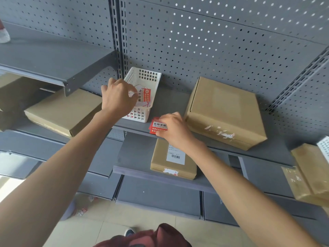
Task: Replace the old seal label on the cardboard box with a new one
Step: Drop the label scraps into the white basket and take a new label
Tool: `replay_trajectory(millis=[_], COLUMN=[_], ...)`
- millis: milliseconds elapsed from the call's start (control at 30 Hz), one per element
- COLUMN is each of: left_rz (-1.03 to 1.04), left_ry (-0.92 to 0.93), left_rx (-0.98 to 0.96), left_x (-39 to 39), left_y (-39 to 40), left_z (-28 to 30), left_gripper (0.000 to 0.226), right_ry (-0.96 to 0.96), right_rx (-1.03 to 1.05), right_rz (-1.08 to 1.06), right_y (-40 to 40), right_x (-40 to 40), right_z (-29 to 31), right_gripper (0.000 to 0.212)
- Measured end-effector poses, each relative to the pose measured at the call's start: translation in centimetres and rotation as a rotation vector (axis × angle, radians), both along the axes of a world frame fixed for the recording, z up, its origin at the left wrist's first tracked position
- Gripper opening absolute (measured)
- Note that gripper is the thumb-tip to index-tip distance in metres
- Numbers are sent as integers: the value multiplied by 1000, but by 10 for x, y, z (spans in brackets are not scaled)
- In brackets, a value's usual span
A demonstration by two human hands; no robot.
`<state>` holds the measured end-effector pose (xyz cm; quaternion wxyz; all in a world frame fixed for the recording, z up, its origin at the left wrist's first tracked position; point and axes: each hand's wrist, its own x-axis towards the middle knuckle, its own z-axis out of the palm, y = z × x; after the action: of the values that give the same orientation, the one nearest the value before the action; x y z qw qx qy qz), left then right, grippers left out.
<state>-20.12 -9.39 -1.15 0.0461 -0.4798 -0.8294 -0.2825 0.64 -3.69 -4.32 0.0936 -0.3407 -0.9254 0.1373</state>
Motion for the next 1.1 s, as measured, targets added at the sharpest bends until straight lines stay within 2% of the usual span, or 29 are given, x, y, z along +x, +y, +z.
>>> replay_trajectory(millis=[133, 433, 600, 733, 900, 1100], left_rz=[26, -21, -101, -149, -199, -226], left_ry=[24, 27, -81, -176, -394, -679], left_rx=[13, 91, 331, 478, 358, 285], left_x=[3, 7, 32, 64, 84, 94], left_y=[0, -8, -24, -38, -31, -20], left_z=[1, 2, -1, -6, 1, 21], left_gripper=[20, 18, 18, 16, 25, 44], right_ry=[-43, 1, 104, 257, 546, 714], right_rx=[-7, 34, 26, 95, 244, 601], right_rz=[11, 56, 52, 2, -74, -84], right_y=[-1, -7, -9, -8, -6, -2], right_x=[3, 10, 13, 16, 22, 40], right_z=[-6, -6, -12, -14, 0, 35], right_gripper=[48, 35, 19, 28, 17, 13])
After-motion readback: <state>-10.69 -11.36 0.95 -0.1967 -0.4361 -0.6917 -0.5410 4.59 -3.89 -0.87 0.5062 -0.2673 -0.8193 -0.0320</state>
